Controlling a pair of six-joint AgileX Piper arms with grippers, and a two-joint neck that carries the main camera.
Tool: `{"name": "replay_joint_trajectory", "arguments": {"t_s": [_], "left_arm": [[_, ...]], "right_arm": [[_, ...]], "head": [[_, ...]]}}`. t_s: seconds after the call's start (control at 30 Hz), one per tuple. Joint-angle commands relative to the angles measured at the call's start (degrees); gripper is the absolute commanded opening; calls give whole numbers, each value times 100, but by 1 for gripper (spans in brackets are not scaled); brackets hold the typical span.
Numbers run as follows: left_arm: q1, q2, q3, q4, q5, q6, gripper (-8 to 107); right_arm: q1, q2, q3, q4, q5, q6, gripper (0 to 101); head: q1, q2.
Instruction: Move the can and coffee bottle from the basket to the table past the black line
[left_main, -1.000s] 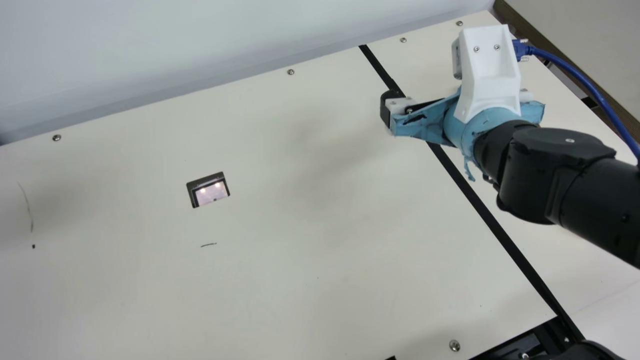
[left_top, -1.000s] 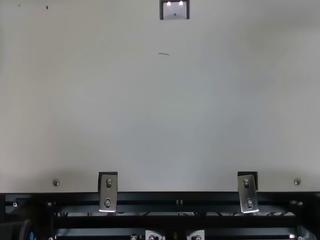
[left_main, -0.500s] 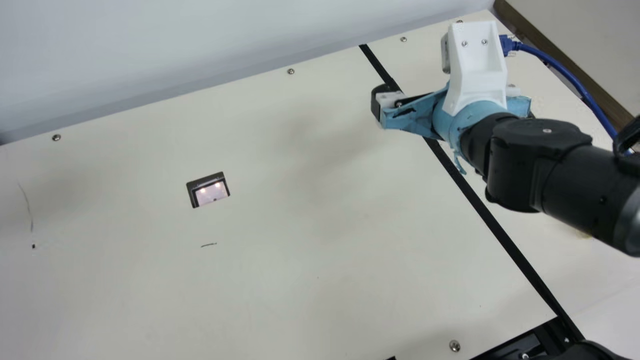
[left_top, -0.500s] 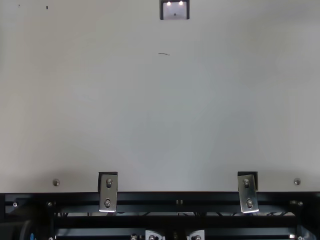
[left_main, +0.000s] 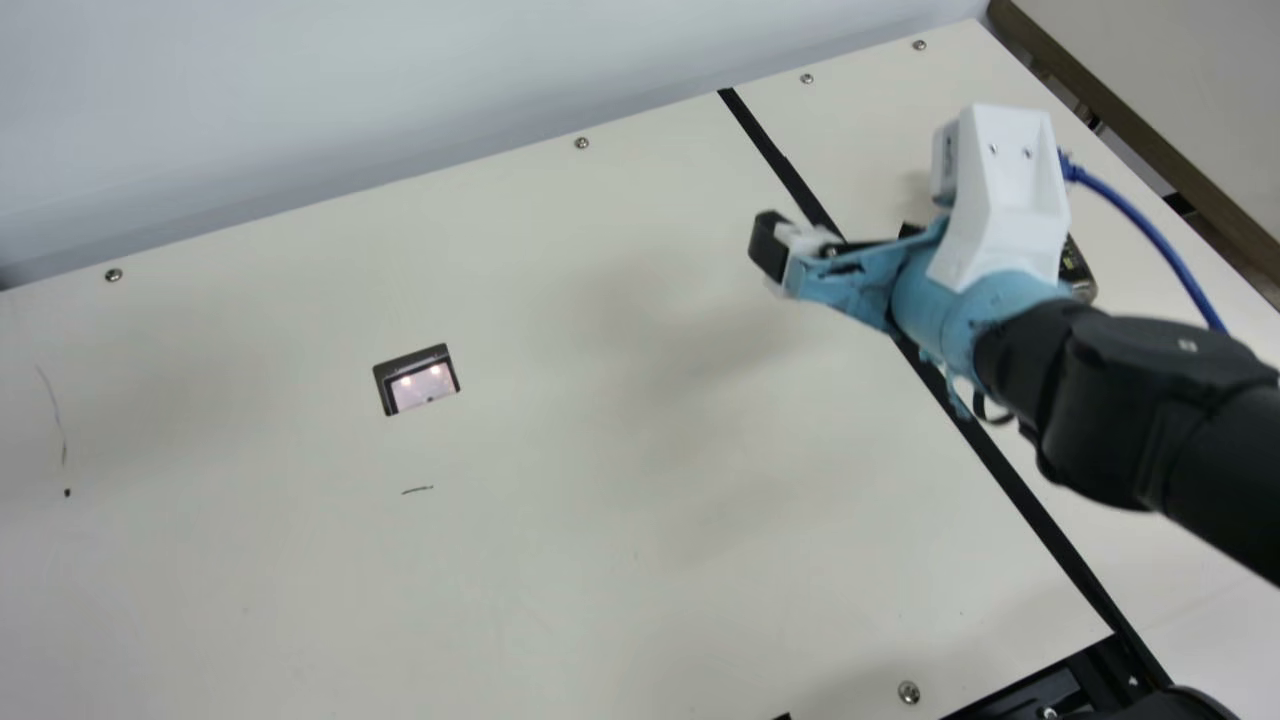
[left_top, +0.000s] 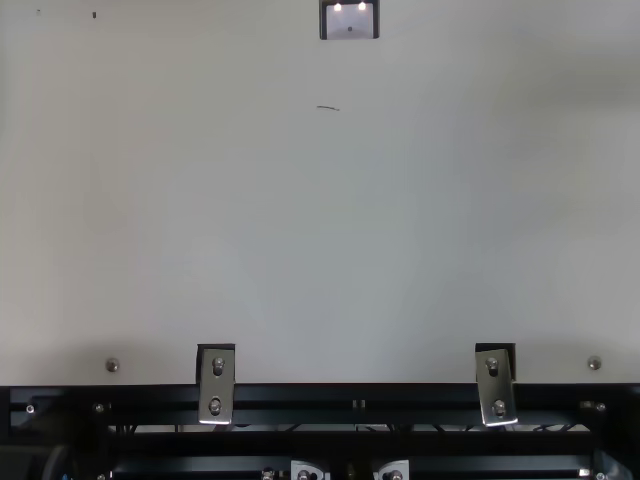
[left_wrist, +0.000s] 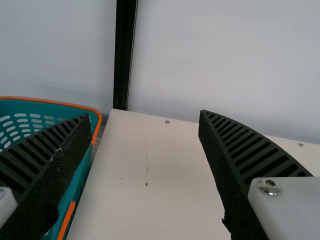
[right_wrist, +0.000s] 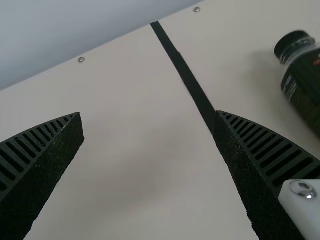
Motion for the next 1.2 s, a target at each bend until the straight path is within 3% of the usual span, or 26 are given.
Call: {"name": "replay_joint_trajectory", "arguments": {"t_s": [0.0,0.27,0.5,0.53,0.9,0.93,1.03,1.17], "left_arm": [[-85,-436,96,147,205,-201,90],[-402,-1410,722,262,974,-301,90],[-186,-2249,1376,-183,1762,263,90],[-262,-2012,1227,-69,1546,69,90],[-197,-2246,1375,-169,1758,268,90],[-197,-2246,1375,-169,1758,257,90],[-197,-2246,1375,-169,1758,269,90],[-197,-2246,1375,-169,1758,267,90]], "right_arm": [[-56,-241,293,16,193,106,101],[-33,-1001,978,16,341,322,101],[246,-1640,1525,16,-45,419,101],[287,-1718,1589,16,-114,441,101],[281,-1751,1600,23,-126,440,101],[364,-1722,1612,-282,-189,796,101],[396,-1688,1445,-482,-315,850,101],[497,-1428,974,-1151,-563,1258,101]], "head": [[-93,55],[-93,55],[-93,55],[-93,55],[-93,55],[-93,55],[-93,55],[-93,55]]}}
